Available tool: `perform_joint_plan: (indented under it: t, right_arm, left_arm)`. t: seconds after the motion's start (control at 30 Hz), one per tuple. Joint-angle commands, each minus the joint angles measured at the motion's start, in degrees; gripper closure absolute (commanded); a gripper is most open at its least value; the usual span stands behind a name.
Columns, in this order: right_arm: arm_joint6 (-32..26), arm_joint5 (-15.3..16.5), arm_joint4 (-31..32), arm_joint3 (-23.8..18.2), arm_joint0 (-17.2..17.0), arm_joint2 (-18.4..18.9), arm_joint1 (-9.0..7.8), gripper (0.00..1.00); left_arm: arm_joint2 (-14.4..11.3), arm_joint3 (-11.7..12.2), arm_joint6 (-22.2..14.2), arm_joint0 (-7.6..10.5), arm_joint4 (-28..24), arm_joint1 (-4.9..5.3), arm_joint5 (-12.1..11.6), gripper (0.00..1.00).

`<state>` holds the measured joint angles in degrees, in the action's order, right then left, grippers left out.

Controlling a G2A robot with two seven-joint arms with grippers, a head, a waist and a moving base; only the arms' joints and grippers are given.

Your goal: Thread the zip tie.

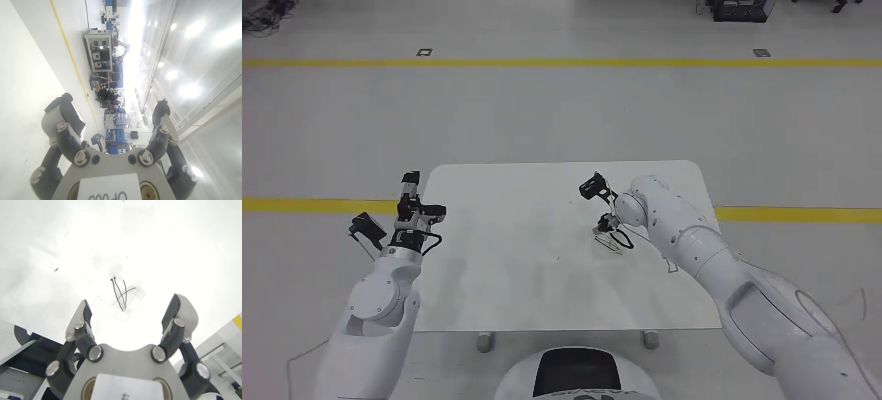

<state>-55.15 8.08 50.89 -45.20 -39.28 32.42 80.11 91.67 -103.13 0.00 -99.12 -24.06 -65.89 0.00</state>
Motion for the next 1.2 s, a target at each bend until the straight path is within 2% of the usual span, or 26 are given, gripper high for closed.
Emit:
perform_joint_plan:
  t: [0.0, 0.17, 0.33, 0.53, 0.77, 1.0, 1.17]
  right_arm:
    - [0.1, 0.4, 0.1, -0.2, -0.2, -0.1, 0.01, 0.00]
    - [-1.2, 3.5, 0.5, -1.7, -0.9, 0.3, -0.40, 0.00]
    - [-6.7, 7.1, -0.7, -3.5, -1.1, 1.2, -0.89, 0.00]
    - [-11.4, 9.1, -2.8, -3.0, -1.0, 1.7, -0.80, 0.00]
    - [-11.5, 9.1, -3.1, -2.7, -0.9, 1.8, -0.76, 0.00]
    - [-6.5, 11.4, -2.6, -2.2, -2.0, 2.6, -1.13, 0.00]
    - [-5.8, 11.4, -3.0, -0.6, -1.5, 0.8, -0.48, 0.00]
  left_arm:
    - [0.0, 0.0, 0.0, 0.00, 0.0, 0.00, 0.0, 0.00]
    - [0.0, 0.0, 0.0, 0.00, 0.0, 0.00, 0.0, 0.00]
    - [0.0, 0.0, 0.0, 0.00, 0.0, 0.00, 0.0, 0.00]
    - [0.0, 0.0, 0.0, 0.00, 0.0, 0.00, 0.0, 0.00]
    - [0.0, 0.0, 0.0, 0.00, 0.0, 0.00, 0.0, 0.00]
    - [0.0, 0.0, 0.0, 0.00, 0.0, 0.00, 0.0, 0.00]
    - [0.0, 0.0, 0.0, 0.00, 0.0, 0.00, 0.0, 0.00]
